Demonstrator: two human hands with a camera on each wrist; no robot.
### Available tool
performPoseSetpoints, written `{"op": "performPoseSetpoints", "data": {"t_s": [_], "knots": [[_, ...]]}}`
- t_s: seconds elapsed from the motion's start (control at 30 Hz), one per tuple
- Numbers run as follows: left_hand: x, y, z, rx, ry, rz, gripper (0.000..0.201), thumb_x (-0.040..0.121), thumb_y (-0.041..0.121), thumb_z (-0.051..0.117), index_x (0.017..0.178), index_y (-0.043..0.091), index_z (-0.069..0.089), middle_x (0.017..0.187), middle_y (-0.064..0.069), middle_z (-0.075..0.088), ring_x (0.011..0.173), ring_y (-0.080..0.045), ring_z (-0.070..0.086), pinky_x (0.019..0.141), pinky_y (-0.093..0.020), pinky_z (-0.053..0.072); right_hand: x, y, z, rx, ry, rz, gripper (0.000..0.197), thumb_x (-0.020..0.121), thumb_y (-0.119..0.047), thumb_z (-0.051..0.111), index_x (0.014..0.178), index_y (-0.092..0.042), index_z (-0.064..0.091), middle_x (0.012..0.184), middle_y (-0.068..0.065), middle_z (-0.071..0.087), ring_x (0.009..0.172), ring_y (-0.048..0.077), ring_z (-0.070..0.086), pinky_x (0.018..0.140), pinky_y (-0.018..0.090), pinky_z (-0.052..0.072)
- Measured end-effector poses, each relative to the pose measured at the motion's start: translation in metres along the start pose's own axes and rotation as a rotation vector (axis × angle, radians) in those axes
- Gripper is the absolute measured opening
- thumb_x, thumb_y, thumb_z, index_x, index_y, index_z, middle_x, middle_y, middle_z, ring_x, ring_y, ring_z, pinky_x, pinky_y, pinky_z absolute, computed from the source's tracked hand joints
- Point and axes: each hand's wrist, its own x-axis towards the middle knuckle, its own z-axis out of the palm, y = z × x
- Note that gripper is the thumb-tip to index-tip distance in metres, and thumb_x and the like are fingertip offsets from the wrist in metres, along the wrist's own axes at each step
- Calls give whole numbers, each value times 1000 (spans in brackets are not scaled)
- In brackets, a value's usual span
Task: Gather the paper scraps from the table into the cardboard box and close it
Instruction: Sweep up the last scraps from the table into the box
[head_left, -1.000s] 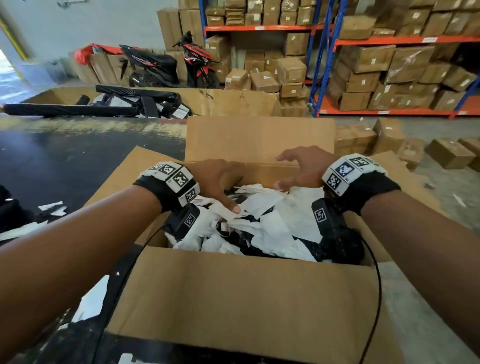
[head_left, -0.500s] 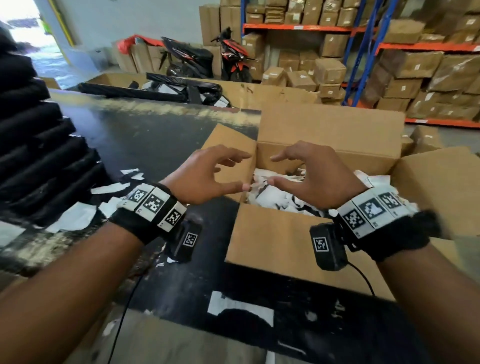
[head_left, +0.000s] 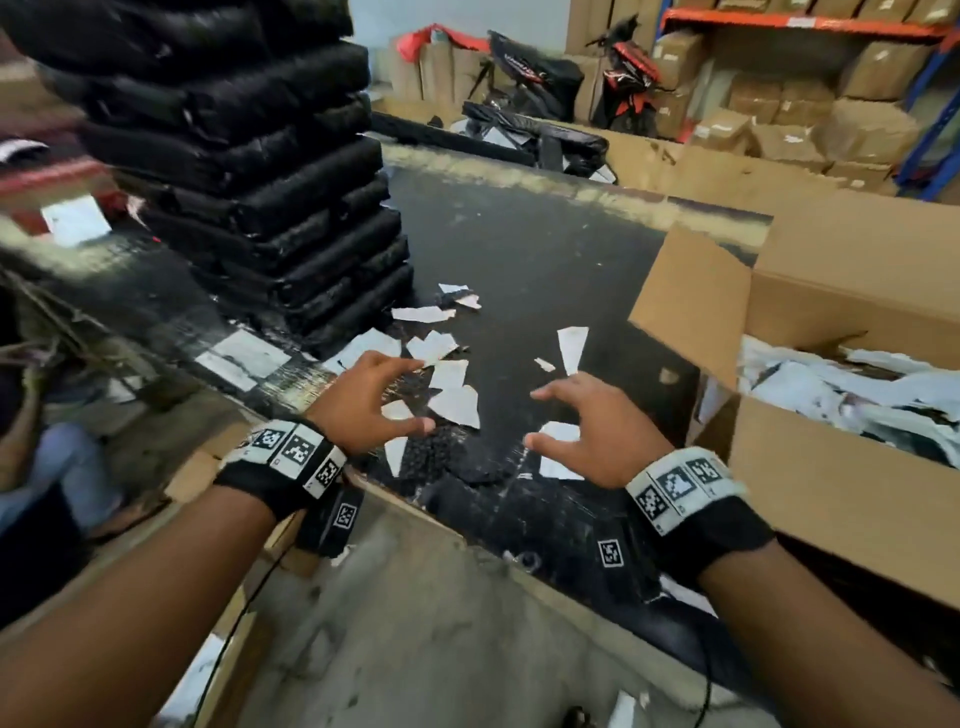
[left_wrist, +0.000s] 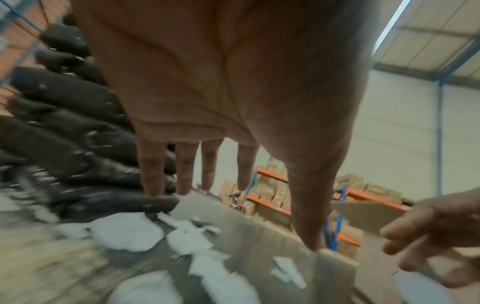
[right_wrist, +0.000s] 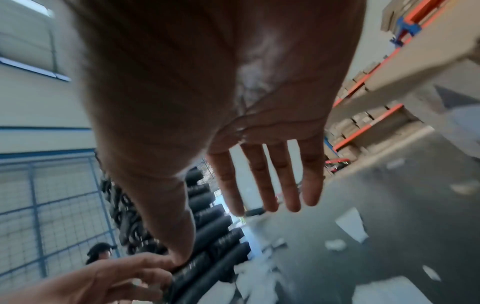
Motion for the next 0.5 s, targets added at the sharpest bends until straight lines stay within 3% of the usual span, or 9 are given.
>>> {"op": "performPoseSetpoints", "data": {"t_s": [0.1, 0.17, 0.27, 0.33, 0.43, 0.5], "knots": [[-5, -38, 24, 106, -122, -177, 128, 56, 78, 80, 161, 34, 20, 163, -18, 15, 152, -37, 21, 121, -50, 25, 6, 19, 58, -56, -154, 197, 92, 75, -62, 74, 151, -30, 32, 155, 6, 31, 143, 28, 34, 114, 44, 38], [-2, -57, 46, 165, -180, -245, 135, 58, 83, 74, 163, 34, 4, 169, -18, -6, 156, -40, 2, 123, -55, 14, 8, 30, 93, -78, -197, 324, 104, 76, -66, 70, 156, -27, 16, 163, 13, 12, 149, 37, 17, 118, 48, 31], [11, -77, 81, 269, -281, -235, 130, 58, 103, 22, 162, 31, -8, 168, -16, -20, 155, -39, -12, 125, -61, 4, 11, 33, 131, -164, -259, 390, 102, 84, -67, 58, 158, -23, 4, 165, 21, -7, 152, 43, -5, 123, 50, 15], [22, -79, 101, 293, -323, -163, 118, 65, 100, -1, 161, 32, -11, 166, -13, -24, 154, -37, -18, 123, -58, -5, 23, 28, 146, -193, -270, 308, 94, 90, -62, 53, 159, -22, 3, 165, 20, -14, 152, 39, -15, 125, 50, 6], [47, -63, 114, 322, -306, -38, 81, 98, 71, 22, 163, 30, -5, 167, -10, -21, 156, -31, -17, 122, -54, -8, 56, 15, 157, -133, -278, 148, 82, 95, -51, 52, 158, -20, 11, 166, 14, -13, 153, 32, -14, 126, 46, 2], [71, -54, 114, 323, -275, 41, 80, 101, 63, 36, 163, 21, 8, 171, -9, -9, 157, -29, -8, 126, -56, 0, 80, 7, 153, -52, -264, 98, 72, 93, -42, 53, 154, -16, 24, 167, 12, 1, 155, 30, -3, 126, 43, 8]]}}
